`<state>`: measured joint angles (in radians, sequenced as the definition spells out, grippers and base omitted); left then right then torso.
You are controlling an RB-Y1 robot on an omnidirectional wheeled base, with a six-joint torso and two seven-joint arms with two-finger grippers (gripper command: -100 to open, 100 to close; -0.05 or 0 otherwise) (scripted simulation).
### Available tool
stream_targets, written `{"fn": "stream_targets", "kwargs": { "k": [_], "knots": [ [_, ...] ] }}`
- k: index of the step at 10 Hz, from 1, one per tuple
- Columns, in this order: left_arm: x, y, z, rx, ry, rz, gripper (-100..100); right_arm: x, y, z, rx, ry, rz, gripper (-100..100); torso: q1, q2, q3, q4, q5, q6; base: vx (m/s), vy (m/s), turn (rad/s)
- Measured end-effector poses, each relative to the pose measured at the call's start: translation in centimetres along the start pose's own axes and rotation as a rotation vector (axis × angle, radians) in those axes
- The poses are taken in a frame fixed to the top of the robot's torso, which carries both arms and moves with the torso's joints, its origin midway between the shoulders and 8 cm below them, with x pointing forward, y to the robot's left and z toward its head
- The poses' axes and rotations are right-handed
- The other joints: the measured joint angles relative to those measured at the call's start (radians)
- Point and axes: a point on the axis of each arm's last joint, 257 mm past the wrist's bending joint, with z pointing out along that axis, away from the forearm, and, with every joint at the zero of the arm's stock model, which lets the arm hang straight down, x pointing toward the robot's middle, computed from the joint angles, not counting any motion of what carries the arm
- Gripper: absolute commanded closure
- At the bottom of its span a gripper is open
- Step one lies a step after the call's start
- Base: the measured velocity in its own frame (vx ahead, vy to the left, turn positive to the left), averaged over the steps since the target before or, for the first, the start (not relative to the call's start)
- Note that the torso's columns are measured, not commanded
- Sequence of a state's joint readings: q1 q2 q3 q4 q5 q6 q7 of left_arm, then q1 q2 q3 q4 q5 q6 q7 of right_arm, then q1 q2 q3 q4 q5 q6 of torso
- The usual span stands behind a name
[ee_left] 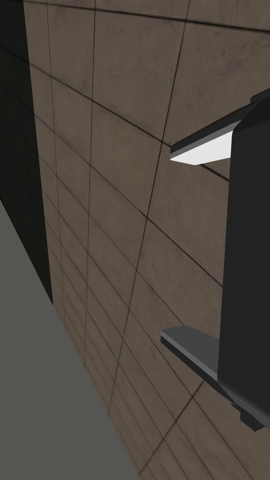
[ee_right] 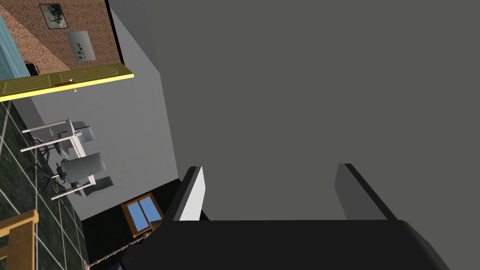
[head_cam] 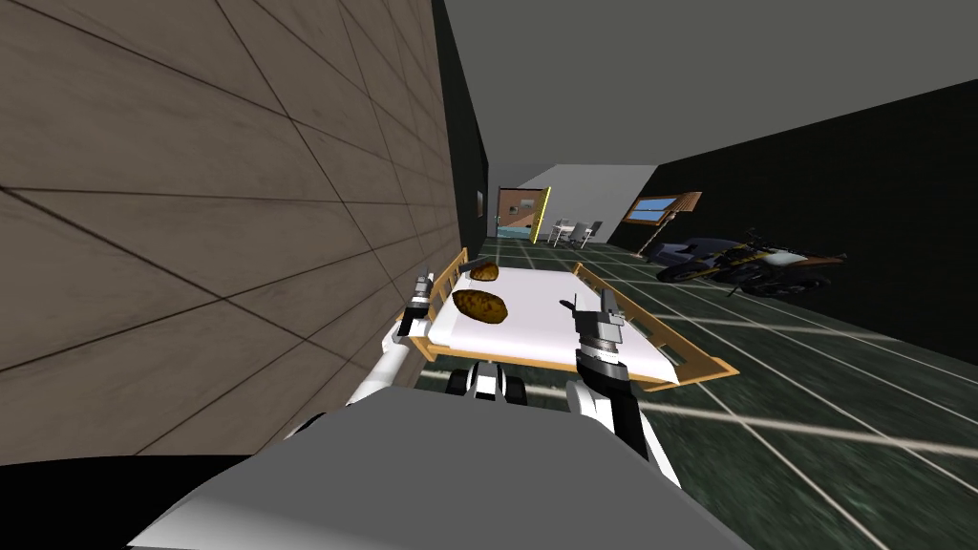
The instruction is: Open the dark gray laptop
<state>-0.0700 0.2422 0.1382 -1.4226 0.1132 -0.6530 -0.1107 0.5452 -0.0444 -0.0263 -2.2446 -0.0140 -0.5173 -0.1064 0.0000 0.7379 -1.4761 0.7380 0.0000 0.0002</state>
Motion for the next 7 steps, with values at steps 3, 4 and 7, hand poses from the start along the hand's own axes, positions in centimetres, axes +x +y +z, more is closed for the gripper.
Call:
{"fn": "stream_targets", "kwargs": {
  "k": [3,4,7],
  "knots": [
    [-0.2,1.7,0.4,-0.025,-0.002,0.012,-100,0.0,0.0,0.0,0.0,0.0,0.0,0,0.0,0.0,0.0,0.0,0.0,0.0,0.009,0.02,-0.04],
    [-0.5,2.1,0.9,-0.028,-0.004,0.017,-100,0.0,0.0,0.0,0.0,0.0,0.0,0,0.0,0.0,0.0,0.0,0.0,0.0,0.008,0.014,-0.027],
    [-0.8,3.9,1.3,-0.056,-0.007,0.029,-100,0.0,0.0,0.0,0.0,0.0,0.0,0,0.0,0.0,0.0,0.0,0.0,0.0,0.008,0.019,-0.038]
  ]
}}
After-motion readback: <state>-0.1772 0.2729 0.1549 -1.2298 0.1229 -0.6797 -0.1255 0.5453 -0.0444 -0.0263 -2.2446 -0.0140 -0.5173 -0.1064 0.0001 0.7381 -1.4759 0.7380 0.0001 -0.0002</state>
